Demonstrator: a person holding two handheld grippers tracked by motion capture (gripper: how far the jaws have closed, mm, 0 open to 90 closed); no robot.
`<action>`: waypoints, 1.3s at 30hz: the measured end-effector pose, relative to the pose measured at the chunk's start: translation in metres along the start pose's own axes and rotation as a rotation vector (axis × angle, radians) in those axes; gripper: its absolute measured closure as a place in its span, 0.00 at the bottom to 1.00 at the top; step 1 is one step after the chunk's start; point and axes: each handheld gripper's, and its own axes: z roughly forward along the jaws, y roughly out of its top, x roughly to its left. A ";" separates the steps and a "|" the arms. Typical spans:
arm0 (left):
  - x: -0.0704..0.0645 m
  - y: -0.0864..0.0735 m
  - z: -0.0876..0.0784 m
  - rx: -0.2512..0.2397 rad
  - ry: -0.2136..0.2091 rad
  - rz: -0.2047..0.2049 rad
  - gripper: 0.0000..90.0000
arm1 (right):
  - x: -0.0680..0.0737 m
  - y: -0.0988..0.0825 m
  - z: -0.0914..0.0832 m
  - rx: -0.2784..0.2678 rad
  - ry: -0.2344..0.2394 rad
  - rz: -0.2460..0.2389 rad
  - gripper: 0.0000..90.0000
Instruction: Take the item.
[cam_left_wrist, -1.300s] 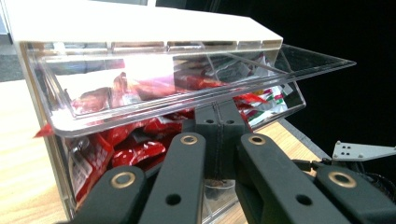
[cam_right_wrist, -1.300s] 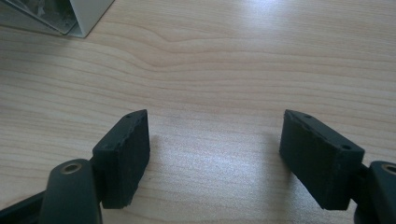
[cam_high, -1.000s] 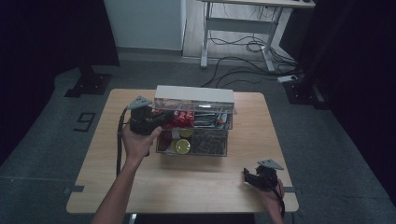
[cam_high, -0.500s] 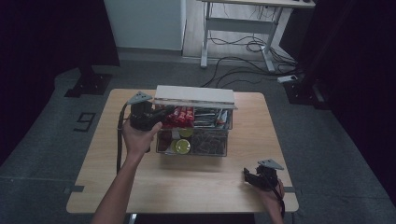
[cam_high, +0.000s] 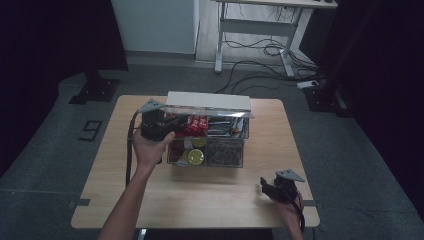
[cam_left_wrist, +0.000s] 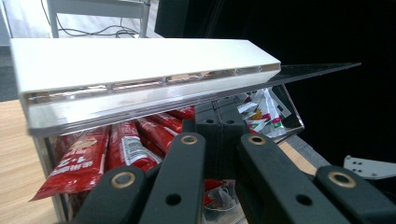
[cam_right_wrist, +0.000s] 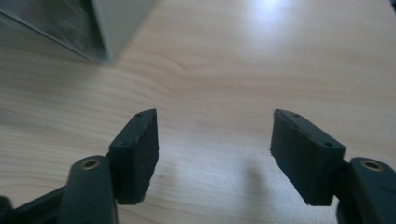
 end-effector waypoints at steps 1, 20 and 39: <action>0.000 0.000 0.000 0.000 0.000 0.000 1.00 | 0.000 0.000 0.000 0.000 0.000 0.000 0.37; 0.000 0.002 -0.003 0.004 0.002 0.002 1.00 | 0.028 0.073 -0.048 -0.168 0.139 -0.041 0.48; -0.003 0.002 0.000 0.007 -0.003 0.005 1.00 | 0.048 0.109 -0.057 -0.198 0.204 -0.058 0.49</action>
